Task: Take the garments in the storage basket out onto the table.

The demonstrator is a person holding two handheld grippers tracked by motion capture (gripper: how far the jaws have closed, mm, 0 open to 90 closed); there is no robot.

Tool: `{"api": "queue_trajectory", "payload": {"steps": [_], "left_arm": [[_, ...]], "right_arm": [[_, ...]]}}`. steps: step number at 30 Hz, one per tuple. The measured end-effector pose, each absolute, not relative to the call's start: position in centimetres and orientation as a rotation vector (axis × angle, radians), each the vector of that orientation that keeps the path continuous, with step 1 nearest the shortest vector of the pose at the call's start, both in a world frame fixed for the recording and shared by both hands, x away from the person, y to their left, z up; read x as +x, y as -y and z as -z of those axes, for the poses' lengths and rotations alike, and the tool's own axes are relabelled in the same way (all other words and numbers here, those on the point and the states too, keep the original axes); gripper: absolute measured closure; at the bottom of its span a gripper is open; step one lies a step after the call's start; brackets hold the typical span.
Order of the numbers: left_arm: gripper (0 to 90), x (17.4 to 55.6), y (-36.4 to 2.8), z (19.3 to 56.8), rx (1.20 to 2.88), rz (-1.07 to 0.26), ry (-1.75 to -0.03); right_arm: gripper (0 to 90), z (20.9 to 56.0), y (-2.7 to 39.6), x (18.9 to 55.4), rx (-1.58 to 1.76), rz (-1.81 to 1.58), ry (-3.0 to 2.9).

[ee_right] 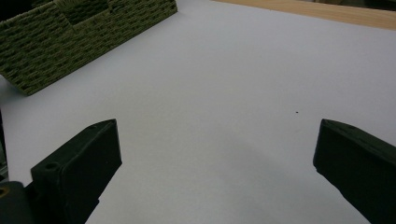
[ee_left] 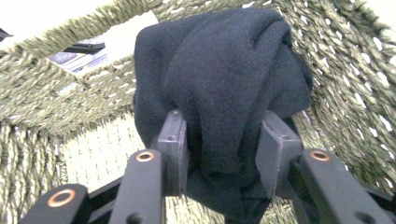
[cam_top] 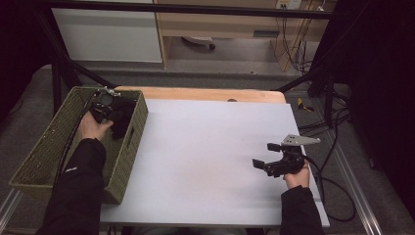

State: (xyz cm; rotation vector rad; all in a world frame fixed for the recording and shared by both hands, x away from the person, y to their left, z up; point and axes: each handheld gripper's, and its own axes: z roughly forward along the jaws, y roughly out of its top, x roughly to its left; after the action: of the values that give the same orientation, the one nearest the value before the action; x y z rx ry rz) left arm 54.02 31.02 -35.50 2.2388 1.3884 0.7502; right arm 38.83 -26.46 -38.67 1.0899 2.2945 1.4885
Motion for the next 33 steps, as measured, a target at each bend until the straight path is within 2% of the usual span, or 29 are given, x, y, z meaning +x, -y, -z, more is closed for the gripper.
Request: {"api": "queue_trajectory", "payload": {"steps": [13, 33], "left_arm": [[63.7, 53.2, -32.0, 34.0, 2.156, -0.699, -1.392], [64.2, 51.2, -32.1, 31.3, 2.171, -0.718, -1.346]], "right_arm": [[1.5, 38.7, 26.5, 38.8, 1.091, -1.489, -2.293], [1.5, 38.6, 26.4, 38.8, 1.092, -1.494, -2.293]]}}
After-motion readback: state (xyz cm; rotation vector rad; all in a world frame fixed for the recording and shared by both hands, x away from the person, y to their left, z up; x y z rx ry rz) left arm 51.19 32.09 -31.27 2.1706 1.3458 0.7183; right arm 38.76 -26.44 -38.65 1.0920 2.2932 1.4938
